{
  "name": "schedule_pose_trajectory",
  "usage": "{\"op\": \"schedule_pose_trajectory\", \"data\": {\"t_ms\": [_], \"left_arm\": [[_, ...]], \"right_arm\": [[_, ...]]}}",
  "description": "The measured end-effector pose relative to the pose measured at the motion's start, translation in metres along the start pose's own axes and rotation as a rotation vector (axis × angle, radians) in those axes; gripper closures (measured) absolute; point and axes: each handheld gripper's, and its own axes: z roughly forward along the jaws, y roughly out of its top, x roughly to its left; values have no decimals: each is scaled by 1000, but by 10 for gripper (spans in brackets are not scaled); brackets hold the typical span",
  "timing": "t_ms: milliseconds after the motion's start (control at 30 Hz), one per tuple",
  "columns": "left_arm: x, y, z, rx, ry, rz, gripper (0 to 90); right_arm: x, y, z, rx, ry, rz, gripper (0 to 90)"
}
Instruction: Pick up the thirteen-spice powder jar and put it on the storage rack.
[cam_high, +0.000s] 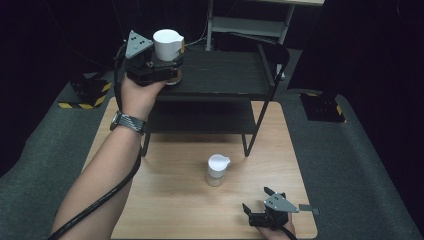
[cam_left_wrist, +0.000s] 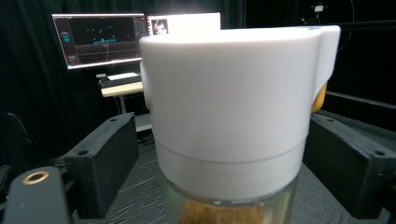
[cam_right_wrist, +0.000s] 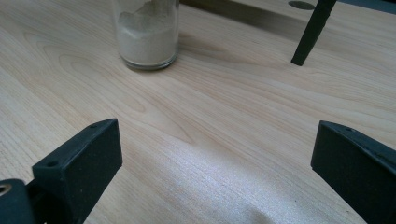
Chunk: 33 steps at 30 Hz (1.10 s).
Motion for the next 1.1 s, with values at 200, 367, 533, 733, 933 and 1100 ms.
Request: {"op": "schedule_pose_trajectory", "data": {"t_ms": [200, 367, 533, 733, 933, 1100], "left_arm": [[-1, -1, -6, 7, 3, -19, 5], [0, -3, -11, 3, -7, -14, 4], [2, -7, -16, -7, -21, -13, 4], [5, -14, -25, -17, -37, -8, 4], [4, -24, -37, -42, -58, 9, 3], [0, -36, -49, -55, -76, 15, 4]], "right_arm": [[1, 0, 0, 1, -2, -3, 12], [2, 0, 0, 1, -5, -7, 12], [2, 1, 0, 3, -5, -8, 11], [2, 1, 0, 4, -5, -9, 11], [2, 1, 0, 5, -6, -11, 12], [3, 1, 0, 5, -8, -13, 12]]}}
